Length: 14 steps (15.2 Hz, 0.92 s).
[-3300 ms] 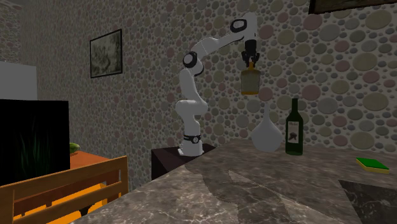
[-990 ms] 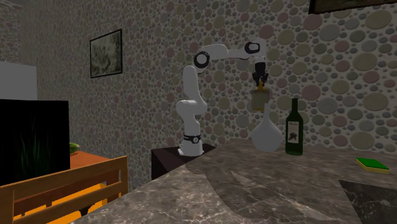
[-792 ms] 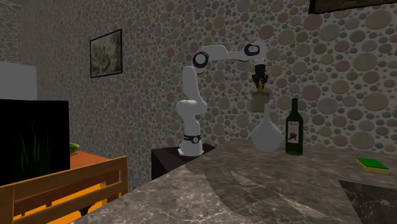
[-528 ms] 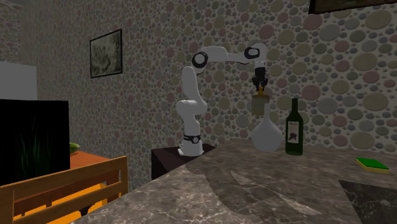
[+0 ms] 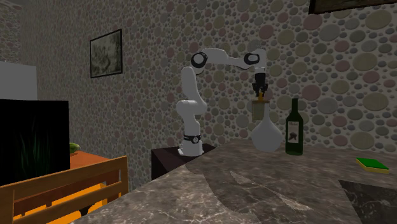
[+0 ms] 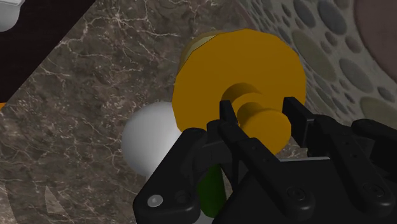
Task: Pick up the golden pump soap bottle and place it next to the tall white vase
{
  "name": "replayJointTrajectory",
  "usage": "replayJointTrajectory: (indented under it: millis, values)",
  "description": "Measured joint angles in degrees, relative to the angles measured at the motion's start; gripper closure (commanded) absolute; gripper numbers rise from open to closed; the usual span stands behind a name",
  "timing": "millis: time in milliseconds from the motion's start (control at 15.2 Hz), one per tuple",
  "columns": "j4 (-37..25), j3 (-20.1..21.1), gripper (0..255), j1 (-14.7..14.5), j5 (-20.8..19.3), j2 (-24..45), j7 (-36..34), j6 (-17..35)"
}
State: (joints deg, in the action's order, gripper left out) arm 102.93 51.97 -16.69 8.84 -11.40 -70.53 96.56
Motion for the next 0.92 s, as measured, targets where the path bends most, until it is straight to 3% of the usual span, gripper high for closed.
replayJointTrajectory:
  millis: [924]
  values:
    - [11.0,0.8,255,-0.4,0.8,-0.4,0.7,10.7]
